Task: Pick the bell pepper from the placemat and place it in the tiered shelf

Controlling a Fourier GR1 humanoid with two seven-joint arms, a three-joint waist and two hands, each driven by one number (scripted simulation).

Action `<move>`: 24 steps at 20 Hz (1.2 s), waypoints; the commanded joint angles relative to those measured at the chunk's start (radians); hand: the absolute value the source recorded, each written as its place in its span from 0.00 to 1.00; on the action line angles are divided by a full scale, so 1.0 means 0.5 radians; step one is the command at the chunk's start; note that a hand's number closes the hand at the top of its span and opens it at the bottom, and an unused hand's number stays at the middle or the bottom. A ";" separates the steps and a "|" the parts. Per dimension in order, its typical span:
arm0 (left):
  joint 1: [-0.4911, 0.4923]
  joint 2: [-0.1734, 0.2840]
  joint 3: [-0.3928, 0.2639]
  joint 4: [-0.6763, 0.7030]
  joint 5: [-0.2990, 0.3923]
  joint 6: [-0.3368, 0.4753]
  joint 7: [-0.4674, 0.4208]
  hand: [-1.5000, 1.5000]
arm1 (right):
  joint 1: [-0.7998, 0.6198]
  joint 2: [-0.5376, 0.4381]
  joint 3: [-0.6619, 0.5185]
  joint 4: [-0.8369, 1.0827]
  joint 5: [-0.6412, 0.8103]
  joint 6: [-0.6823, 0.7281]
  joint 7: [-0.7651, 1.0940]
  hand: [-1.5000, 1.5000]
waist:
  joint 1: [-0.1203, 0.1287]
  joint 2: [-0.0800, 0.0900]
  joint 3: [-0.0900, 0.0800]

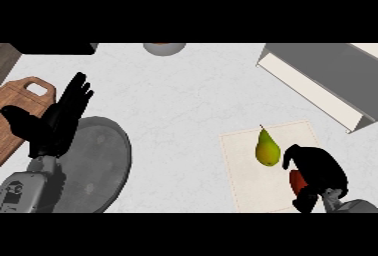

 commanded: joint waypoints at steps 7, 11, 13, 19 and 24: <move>0.010 -0.020 0.033 0.047 -0.001 -0.055 0.001 0.50 | 0.042 0.099 0.341 -0.147 0.200 -0.130 -0.391 1.00 | 0.001 0.008 0.014; -0.005 -0.029 0.046 0.040 0.012 -0.055 -0.019 0.50 | 0.094 0.242 0.768 -0.356 0.329 -0.178 -0.517 1.00 | 0.012 0.002 0.014; -0.051 -0.012 0.049 -0.031 -0.004 -0.020 0.082 0.50 | 0.116 0.276 0.715 -0.428 0.273 -0.172 -0.512 1.00 | -0.001 0.005 0.015; 0.000 -0.002 0.091 -0.033 0.000 -0.021 0.074 0.50 | 0.407 0.357 0.646 -0.934 0.030 -0.305 -0.518 1.00 | -0.023 0.001 0.016; -0.033 0.002 0.097 -0.053 0.008 -0.023 0.101 0.50 | 0.432 0.506 0.466 -1.488 -0.170 -0.311 -0.355 1.00 | -0.035 0.000 0.015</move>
